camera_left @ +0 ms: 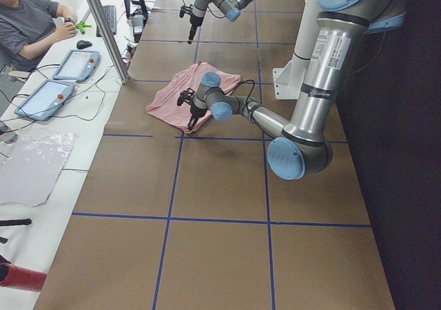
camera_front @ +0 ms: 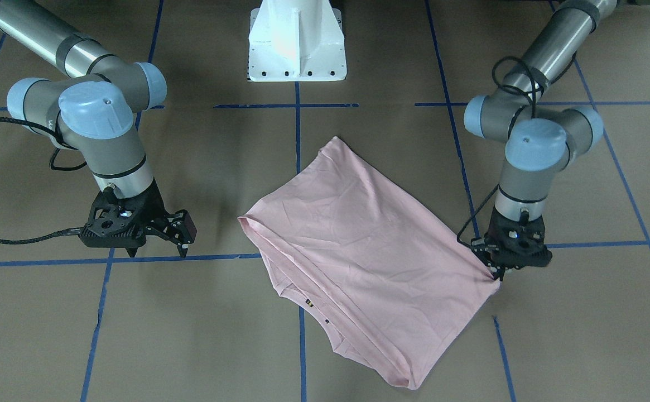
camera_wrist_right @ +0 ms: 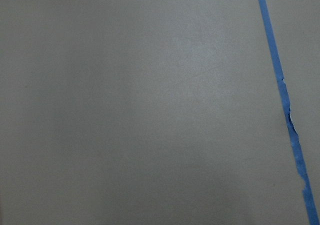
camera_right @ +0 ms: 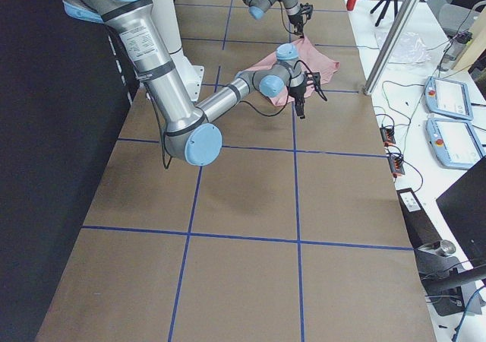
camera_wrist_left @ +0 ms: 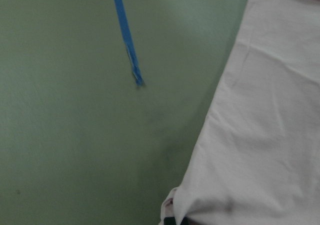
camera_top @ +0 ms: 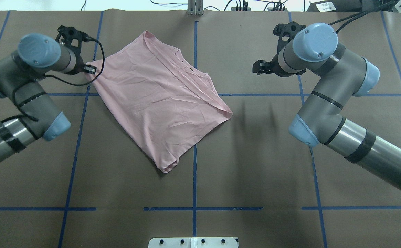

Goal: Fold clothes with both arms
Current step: 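Grasp the folded shirt's side with the left gripper and drag it away from the robot, then reach the right gripper toward the shirt's side nearest it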

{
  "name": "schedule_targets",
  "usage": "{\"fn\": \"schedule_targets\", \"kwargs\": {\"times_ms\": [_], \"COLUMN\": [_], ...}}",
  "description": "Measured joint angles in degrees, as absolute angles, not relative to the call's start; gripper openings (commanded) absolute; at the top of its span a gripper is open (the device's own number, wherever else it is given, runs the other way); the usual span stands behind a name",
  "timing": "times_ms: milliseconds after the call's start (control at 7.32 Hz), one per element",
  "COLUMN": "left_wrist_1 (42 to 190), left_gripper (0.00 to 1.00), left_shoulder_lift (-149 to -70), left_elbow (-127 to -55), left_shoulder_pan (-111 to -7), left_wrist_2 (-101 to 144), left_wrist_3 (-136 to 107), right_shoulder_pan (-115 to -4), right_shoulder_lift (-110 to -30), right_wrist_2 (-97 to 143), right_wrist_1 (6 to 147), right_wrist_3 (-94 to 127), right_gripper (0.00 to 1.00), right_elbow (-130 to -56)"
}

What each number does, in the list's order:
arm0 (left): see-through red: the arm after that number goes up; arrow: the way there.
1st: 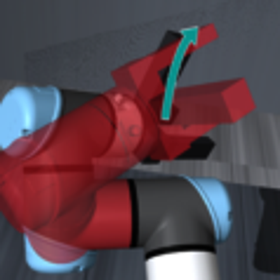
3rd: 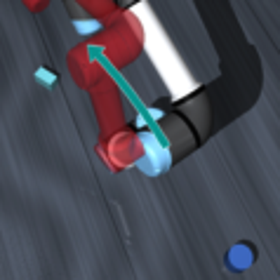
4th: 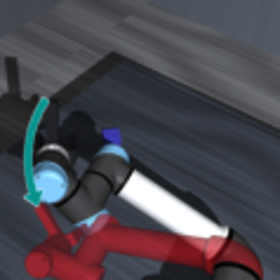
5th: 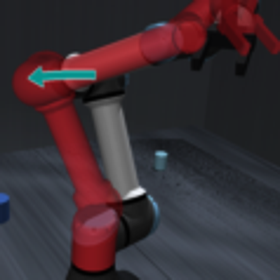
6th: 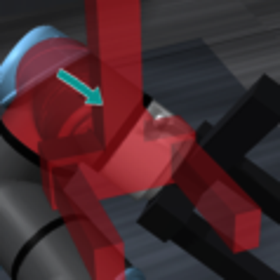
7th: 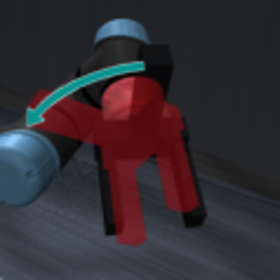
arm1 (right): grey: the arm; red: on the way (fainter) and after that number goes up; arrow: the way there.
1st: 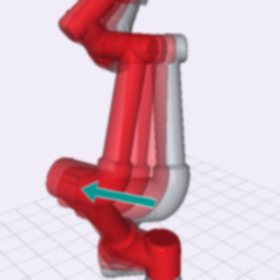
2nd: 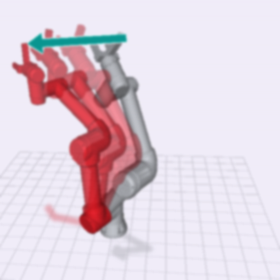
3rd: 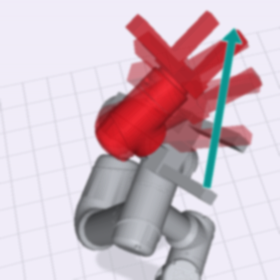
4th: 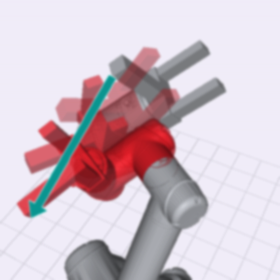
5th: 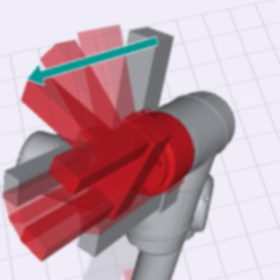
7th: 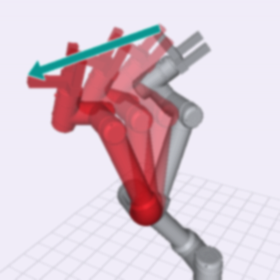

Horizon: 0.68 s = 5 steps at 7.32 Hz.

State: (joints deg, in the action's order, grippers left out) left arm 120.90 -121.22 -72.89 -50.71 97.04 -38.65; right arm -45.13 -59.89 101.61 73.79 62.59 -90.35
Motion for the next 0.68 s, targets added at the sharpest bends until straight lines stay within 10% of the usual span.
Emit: {"fn": "schedule_targets", "kwargs": {"times_ms": [137, 273, 546, 683], "left_wrist_1": [124.73, 127.49, 132.12, 134.93], "left_gripper": [0.0, 0.99, 1.0, 1.0], "left_shoulder_lift": [-126.58, -130.28, -130.75, -129.96], "left_elbow": [-63.94, -57.34, -53.43, -53.55], "left_shoulder_pan": [-52.77, -53.92, -54.66, -55.42], "left_wrist_2": [96.17, 94.6, 93.15, 95.6], "left_wrist_3": [-37.22, -36.53, -35.28, -34.2], "right_shoulder_pan": [-45.29, -45.53, -45.5, -45.21], "right_shoulder_lift": [-59.87, -59.86, -59.57, -58.79], "right_wrist_2": [101.61, 101.6, 101.6, 101.56], "right_wrist_1": [73.81, 73.84, 73.81, 73.65], "right_wrist_3": [62.64, 62.66, 62.87, 64.41], "right_gripper": [1.0, 1.0, 0.98, 0.82], "right_elbow": [-90.35, -90.35, -90.35, -90.15]}}
